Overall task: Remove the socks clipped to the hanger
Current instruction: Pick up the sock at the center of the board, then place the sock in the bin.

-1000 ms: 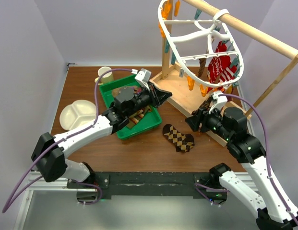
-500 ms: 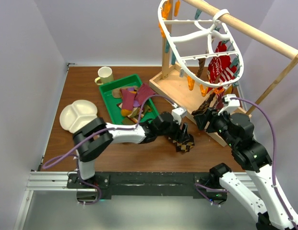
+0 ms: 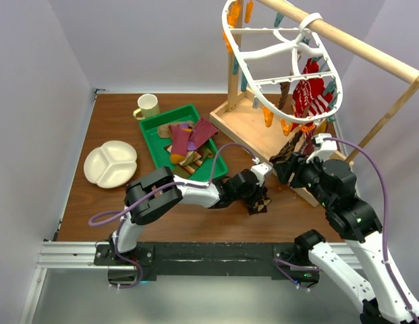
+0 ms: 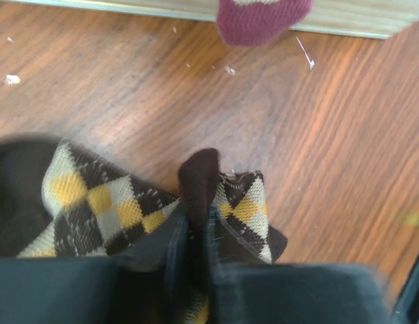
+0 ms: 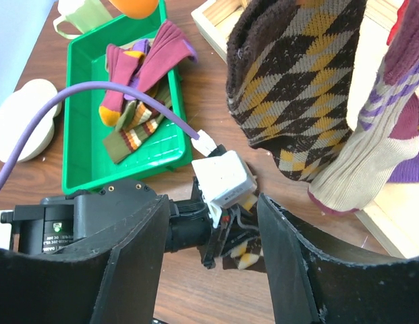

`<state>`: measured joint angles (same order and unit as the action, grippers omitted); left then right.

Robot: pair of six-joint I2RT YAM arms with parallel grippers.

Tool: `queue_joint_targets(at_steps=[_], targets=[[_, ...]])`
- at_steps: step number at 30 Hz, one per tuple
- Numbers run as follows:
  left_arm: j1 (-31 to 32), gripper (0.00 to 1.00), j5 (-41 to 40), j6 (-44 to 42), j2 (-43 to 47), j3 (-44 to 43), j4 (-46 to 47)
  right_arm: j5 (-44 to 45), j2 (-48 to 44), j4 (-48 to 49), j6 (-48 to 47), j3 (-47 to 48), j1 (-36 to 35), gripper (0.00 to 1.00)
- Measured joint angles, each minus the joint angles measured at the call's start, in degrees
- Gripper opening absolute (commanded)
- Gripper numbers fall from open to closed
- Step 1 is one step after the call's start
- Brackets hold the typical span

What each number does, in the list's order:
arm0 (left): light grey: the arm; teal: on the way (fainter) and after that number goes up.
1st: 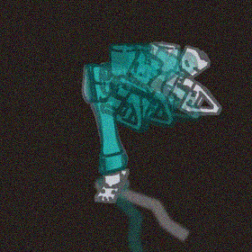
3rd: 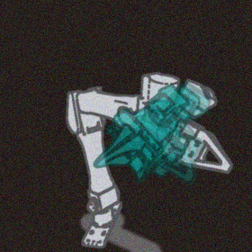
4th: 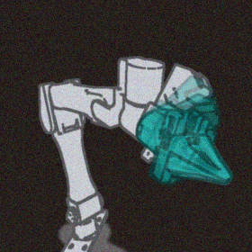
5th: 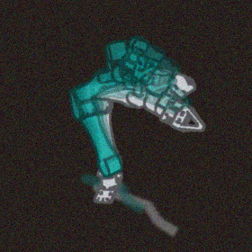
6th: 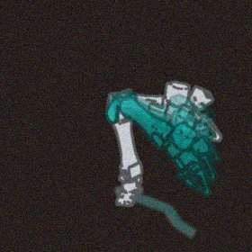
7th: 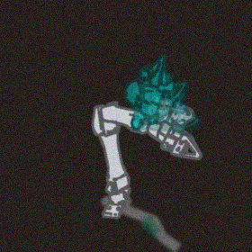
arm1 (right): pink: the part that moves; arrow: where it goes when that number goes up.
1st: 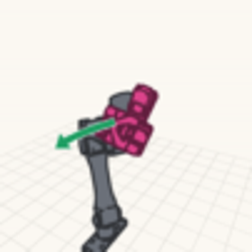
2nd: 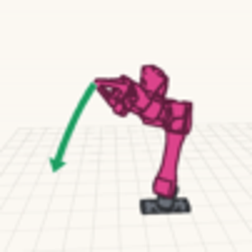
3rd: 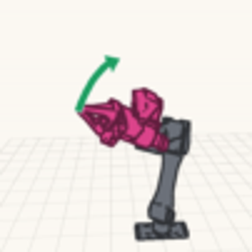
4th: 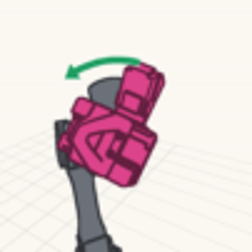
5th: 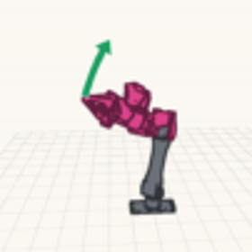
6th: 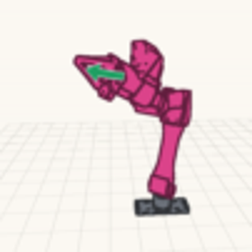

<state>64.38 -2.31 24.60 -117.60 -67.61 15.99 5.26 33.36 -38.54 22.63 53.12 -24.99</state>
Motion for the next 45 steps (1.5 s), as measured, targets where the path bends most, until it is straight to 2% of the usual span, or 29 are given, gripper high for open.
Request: queue_joint_targets(at_steps=[6, 11, 16, 20, 29, 36, 40, 45], targets=[[0.2, 0.0, -1.7, 0.0, 1.7, 2.1, 0.6, 0.0, 0.0, 0.0, 0.1, 0.0, 0.0, 0.55], [-1.6, 0.0, -1.9, -0.2, 12.6, 6.1, -3.3, 0.3, 0.0, -0.2, 0.1, 0.7, 0.0, 0.54], [-11.0, 0.0, -1.6, -0.2, 28.4, 6.5, -2.9, 0.9, 0.0, -0.4, 0.0, 1.3, 0.0, 0.54], [-20.1, 0.0, -2.6, -0.2, 32.9, 4.2, -3.0, 1.2, 0.0, -0.4, 0.1, 1.3, 0.0, 0.54], [-31.6, 0.0, -3.7, 0.1, 29.5, 1.8, -4.8, 1.2, 0.7, -0.4, -0.1, 1.7, 0.0, 0.55], [-39.0, 0.0, -4.1, 3.6, 21.8, 9.1, -2.3, 1.2, 0.8, -0.5, -0.2, 1.7, 0.0, 0.55], [-41.8, 0.0, -4.8, 5.7, 16.5, 12.4, -2.1, 1.2, 0.7, -0.5, -0.2, 1.7, 0.0, 0.55], [-42.1, 0.0, -7.2, 6.9, 17.1, 14.4, -2.2, 1.2, 0.7, -0.5, -0.3, 1.7, 0.0, 0.56]])
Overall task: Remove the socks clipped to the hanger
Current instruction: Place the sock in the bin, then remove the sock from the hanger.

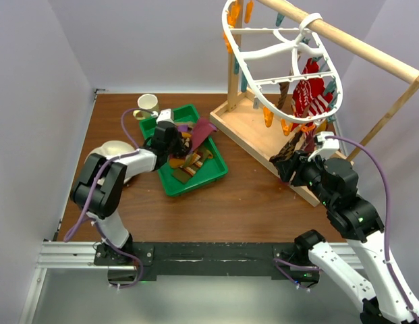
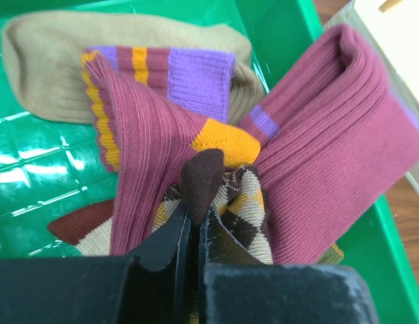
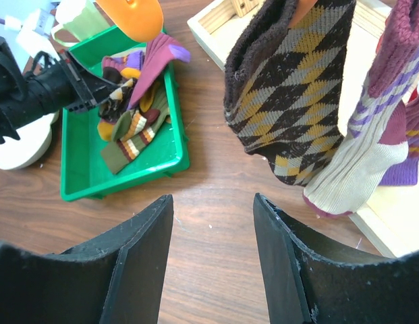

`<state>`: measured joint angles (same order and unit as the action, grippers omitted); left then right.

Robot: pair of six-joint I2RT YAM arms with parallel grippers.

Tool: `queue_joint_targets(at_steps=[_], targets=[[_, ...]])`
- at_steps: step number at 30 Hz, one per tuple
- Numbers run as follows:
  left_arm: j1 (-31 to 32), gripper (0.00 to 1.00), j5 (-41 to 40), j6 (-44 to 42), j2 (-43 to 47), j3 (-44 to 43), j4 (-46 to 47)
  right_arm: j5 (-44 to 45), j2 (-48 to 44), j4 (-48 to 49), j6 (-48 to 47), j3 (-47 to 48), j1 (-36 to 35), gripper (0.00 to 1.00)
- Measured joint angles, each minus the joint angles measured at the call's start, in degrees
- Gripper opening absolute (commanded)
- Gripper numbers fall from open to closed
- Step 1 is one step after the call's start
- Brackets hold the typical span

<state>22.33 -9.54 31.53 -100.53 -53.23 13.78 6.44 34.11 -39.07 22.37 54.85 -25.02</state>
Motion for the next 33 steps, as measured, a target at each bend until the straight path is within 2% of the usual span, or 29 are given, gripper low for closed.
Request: queue_joint_targets(at_steps=[7, 8, 10, 11, 12, 13, 16, 19, 26, 30, 33], targets=[[0.0, 0.01, -4.5, -0.1, 5.1, 0.0, -1.9, 0.1, 0.0, -0.2, -0.2, 0.0, 0.0, 0.6], [0.0, 0.13, -4.8, -0.2, 5.7, 0.0, -2.2, 0.1, 0.0, -0.3, -0.3, 0.0, 0.0, 0.61], [-0.1, 0.24, -5.1, -0.7, 6.6, 0.0, -2.6, 0.4, -0.1, -0.6, -0.4, 0.0, 0.0, 0.65], [-0.1, 0.39, -5.1, -0.9, 7.0, 0.0, -2.7, 0.7, -0.1, -0.7, -0.5, 0.0, 0.0, 0.67], [-0.1, 0.46, -5.0, -1.0, 7.3, 0.0, -2.8, 1.0, -0.2, -0.9, -0.6, 0.0, 0.0, 0.68], [-0.1, 0.61, -4.9, -1.2, 7.7, 0.0, -2.8, 1.5, -0.2, -1.0, -0.6, 0.1, 0.0, 0.71], [-0.1, 0.81, -4.6, -1.9, 9.1, 0.0, -3.0, 2.3, -0.3, -1.7, -0.6, 0.7, 0.0, 0.75], [-0.1, 0.84, -4.5, -2.3, 11.7, 0.0, -3.9, 3.8, -1.3, -3.4, -0.6, 1.8, 0.0, 0.76], [0.6, 0.84, -1.6, -3.5, 18.3, 0.0, -4.9, 10.4, -4.1, -7.3, 0.8, 5.6, 0.0, 0.77], [4.2, 0.83, 1.1, -4.0, 21.1, -0.8, -5.3, 14.2, -6.7, -9.6, 2.7, 6.2, 0.0, 0.78], [9.4, 0.82, 2.4, -4.4, 21.7, -1.7, -5.0, 16.6, -8.7, -11.2, 3.9, 7.1, 0.0, 0.78]])
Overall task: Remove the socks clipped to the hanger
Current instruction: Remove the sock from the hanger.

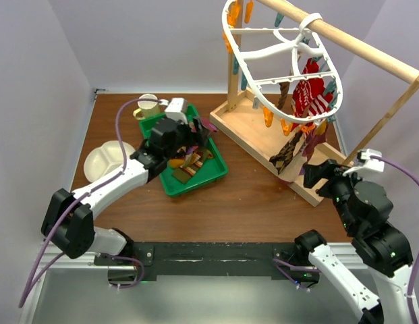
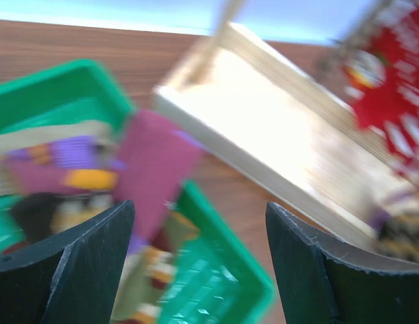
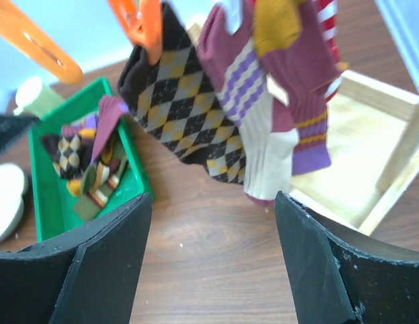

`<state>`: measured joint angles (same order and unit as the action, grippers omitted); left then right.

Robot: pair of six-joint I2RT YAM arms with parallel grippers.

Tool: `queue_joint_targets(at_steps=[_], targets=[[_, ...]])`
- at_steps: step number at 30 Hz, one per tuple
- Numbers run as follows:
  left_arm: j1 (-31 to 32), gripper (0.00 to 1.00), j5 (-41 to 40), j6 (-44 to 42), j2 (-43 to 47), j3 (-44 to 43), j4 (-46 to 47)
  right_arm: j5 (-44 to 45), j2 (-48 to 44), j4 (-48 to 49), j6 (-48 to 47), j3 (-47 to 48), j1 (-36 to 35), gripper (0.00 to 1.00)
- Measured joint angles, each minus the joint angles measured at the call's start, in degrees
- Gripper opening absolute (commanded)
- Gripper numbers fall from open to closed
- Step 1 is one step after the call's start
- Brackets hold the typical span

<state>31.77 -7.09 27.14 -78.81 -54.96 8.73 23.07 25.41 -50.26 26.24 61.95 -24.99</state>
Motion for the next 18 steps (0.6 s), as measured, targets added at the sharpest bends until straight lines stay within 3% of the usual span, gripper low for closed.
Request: queue_joint_targets(at_steps=[10, 18], targets=[[18.8, 0.75, 5.8, -0.9, -4.0, -2.8, 7.3, 4.0, -0.7, -2.0, 1.2, 2.7, 0.0, 0.79], [25.8, 0.74, 7.3, -2.6, -11.3, -6.3, 14.9, 4.3, -0.6, -2.0, 1.2, 2.2, 0.0, 0.79]])
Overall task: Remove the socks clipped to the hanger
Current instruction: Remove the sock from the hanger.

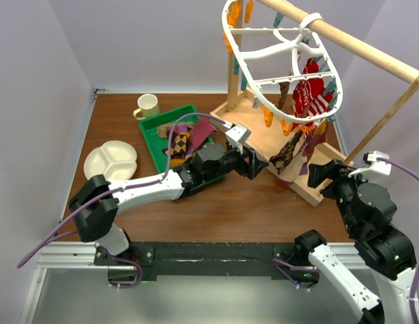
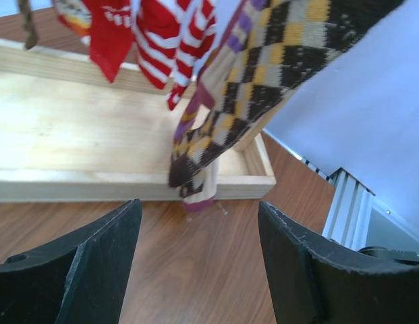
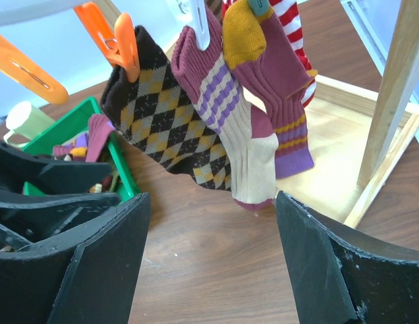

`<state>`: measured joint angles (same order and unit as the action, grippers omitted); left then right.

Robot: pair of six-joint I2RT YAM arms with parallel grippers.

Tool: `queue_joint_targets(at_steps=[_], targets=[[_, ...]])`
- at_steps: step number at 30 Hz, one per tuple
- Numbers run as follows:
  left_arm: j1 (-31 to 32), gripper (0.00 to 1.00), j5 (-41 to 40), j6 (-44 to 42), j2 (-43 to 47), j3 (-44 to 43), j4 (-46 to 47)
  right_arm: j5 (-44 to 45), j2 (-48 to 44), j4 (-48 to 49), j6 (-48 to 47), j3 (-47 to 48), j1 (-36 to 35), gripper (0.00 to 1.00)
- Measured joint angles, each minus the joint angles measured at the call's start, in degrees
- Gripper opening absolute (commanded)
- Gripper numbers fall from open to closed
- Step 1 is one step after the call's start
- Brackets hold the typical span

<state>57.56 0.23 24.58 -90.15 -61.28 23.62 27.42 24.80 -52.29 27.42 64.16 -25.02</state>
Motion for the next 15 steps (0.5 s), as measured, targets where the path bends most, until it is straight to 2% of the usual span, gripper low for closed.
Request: queue_joint_targets(at_steps=[11, 14, 15], targets=[[1.8, 0.71, 0.3, -2.5, -13.5, -7.8, 11.0, -1.7, 1.8, 0.9, -0.1, -1.0, 0.0, 0.79], [1.9, 0.63, 0.5, -3.0, -16.4, -10.1, 12.7, -2.1, 1.8, 1.0, -0.3, -1.3, 0.0, 0.79], [1.9, 0.53, 0.6, -3.2, -17.6, -10.9, 13.4, -2.4, 1.8, 1.1, -0.3, -1.4, 0.0, 0.79]])
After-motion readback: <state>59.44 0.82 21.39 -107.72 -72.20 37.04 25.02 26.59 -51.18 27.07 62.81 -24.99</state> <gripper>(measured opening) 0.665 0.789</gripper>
